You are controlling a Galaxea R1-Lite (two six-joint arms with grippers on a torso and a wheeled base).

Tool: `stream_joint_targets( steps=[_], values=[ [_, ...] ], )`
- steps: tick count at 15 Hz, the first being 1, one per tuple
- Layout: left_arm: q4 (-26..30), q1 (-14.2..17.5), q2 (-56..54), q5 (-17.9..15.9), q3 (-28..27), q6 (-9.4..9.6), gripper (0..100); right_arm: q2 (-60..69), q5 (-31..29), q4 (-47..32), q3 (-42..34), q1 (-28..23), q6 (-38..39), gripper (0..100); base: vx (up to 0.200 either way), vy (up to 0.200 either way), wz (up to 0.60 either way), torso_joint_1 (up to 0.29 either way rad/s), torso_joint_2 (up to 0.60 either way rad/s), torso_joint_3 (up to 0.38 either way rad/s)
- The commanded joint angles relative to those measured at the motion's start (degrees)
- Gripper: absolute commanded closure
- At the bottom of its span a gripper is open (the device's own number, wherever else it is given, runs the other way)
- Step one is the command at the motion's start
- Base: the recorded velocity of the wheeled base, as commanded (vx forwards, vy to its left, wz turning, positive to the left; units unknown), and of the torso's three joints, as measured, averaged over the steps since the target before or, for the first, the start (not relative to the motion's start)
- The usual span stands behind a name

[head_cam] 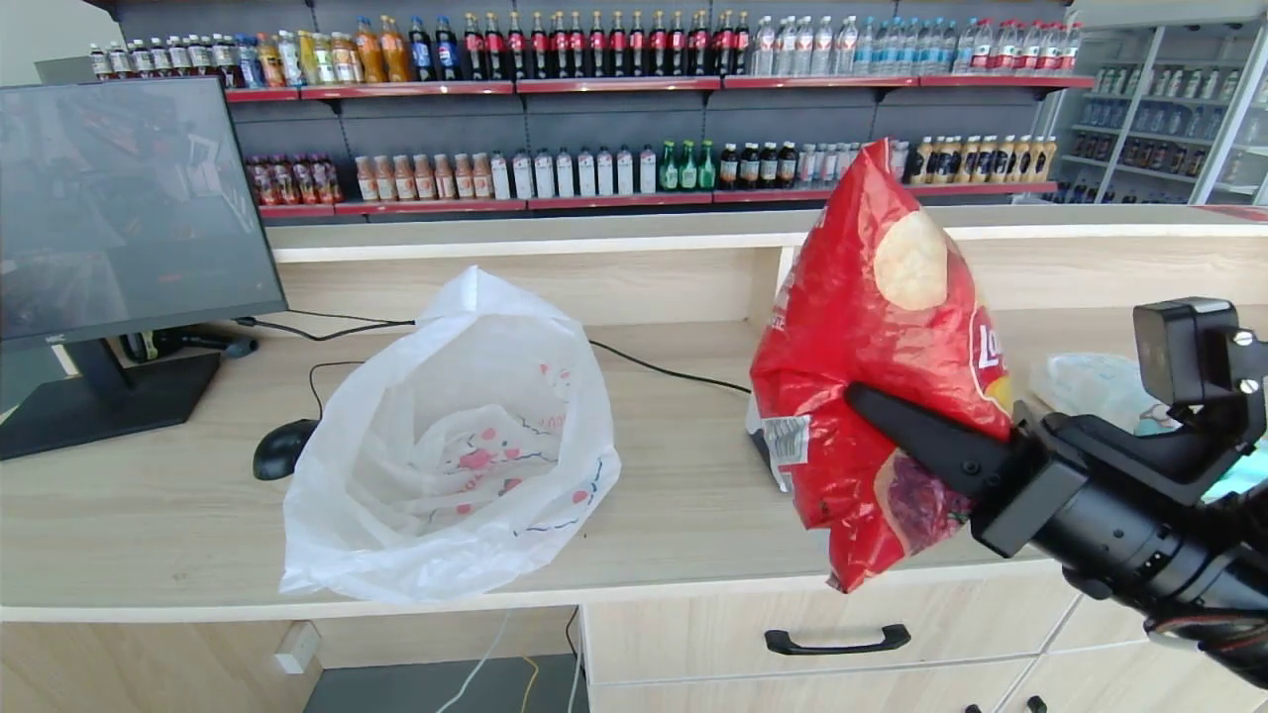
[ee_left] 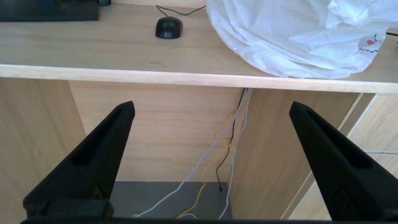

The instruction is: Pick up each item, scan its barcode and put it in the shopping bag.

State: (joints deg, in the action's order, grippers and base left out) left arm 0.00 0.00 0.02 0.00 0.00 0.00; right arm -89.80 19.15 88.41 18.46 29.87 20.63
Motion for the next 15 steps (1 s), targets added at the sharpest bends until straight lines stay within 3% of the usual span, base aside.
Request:
stream_joint_targets(
  steps=[1,5,8,12,15],
  values=[
    [0.0,0.0,-0.02,0.0,0.0,0.0,0,0.06,-4.83,-0.16,4.48,0.19,-4.63,100,0.0,0.0,0.0,0.0,0.0,0.0],
    [0.0,0.0,-0.02,0.0,0.0,0.0,0,6.48,-15.11,-9.04,6.06,-0.25,-15.79,100,0.0,0.0,0.0,0.0,0.0,0.0],
    [0.0,0.0,-0.02,0.0,0.0,0.0,0,9.02,-24.07,-12.47,6.24,-1.39,-19.4,100,0.0,0.0,0.0,0.0,0.0,0.0],
    [0.0,0.0,-0.02,0.0,0.0,0.0,0,9.29,-25.13,-12.56,6.24,-2.53,-20.98,100,0.0,0.0,0.0,0.0,0.0,0.0],
    [0.0,0.0,-0.02,0.0,0.0,0.0,0,9.11,-24.78,-10.36,3.87,-7.02,-20.98,100,0.0,0.0,0.0,0.0,0.0,0.0]
  ],
)
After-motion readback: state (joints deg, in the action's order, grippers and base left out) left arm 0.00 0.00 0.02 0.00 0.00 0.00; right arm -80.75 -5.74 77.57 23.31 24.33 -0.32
